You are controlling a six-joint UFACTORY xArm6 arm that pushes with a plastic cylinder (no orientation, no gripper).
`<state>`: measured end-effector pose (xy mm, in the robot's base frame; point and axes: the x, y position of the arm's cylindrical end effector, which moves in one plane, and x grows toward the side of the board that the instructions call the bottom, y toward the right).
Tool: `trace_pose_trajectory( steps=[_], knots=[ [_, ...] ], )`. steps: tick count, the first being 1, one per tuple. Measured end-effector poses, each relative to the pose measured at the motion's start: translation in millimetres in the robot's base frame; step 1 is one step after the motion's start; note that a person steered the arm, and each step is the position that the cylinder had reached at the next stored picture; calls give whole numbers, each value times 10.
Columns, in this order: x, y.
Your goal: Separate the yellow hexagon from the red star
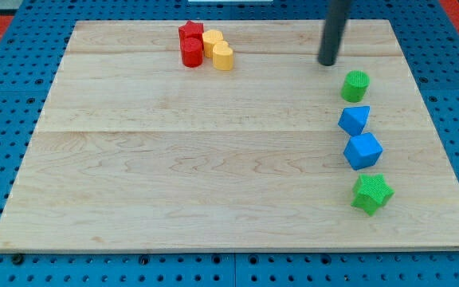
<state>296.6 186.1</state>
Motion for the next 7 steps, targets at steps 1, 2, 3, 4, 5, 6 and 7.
trace_pose_trajectory(
  steps=[1,2,3,4,5,6,7],
  knots=[
    [317,257],
    [518,48],
    [511,-71],
    [121,-92],
    [-96,-305],
    [-225,-466],
    [-273,-547]
  ],
)
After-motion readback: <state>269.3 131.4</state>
